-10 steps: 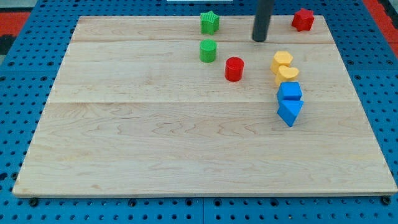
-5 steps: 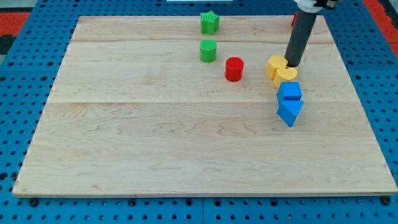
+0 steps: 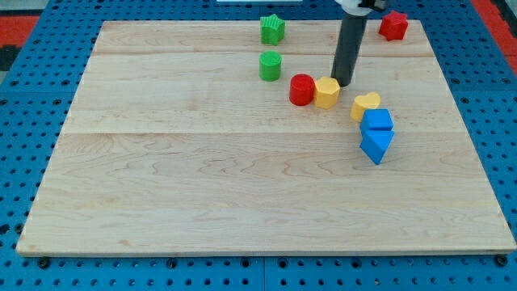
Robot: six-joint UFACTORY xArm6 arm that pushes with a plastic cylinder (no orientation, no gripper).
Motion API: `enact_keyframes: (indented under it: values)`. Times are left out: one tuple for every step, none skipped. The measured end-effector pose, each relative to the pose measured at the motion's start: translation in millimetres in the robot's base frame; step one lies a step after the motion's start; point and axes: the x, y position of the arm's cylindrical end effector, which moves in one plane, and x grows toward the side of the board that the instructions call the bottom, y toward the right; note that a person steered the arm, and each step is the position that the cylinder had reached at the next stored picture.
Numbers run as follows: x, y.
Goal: Slide the yellow hexagon to the center left
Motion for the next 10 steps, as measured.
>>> enact_keyframes:
  values:
    - [9,-15]
    - [33,-19]
    - [51,-16]
    - [70,-13]
    - [92,6]
    - [112,22]
    - [129,-9]
    - [129,-43]
    - [120,-37]
    - [109,-25]
